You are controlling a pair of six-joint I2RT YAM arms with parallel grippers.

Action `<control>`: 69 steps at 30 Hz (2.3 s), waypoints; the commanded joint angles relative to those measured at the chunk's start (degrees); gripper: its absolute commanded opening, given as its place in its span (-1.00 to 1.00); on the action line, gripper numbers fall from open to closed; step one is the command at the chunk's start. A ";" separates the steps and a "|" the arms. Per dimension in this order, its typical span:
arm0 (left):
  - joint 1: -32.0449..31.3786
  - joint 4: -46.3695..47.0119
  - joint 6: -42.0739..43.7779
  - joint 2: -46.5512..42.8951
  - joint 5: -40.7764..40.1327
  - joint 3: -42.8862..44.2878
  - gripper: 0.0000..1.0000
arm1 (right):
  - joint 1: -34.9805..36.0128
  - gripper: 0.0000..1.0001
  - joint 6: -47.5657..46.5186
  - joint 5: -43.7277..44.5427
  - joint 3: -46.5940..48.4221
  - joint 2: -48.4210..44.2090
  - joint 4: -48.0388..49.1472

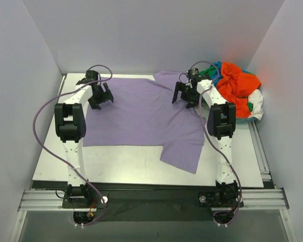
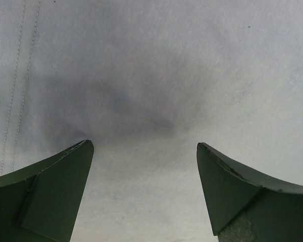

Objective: Fold and stack the t-shirts
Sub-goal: Flatten out the tshirt

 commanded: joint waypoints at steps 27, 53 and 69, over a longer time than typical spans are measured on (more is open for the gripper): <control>8.43 6.53 -1.91 -53.04 -18.59 -55.71 0.27 | 3.96 0.92 -3.08 -4.50 -27.80 -38.12 0.03; 12.04 14.53 1.70 -48.30 -9.80 -64.07 -0.03 | 5.98 0.92 0.78 1.66 -46.97 -53.52 2.06; 12.04 17.16 2.23 -43.81 -7.34 -65.12 -0.57 | 6.68 0.91 -0.36 3.94 -53.47 -57.02 1.88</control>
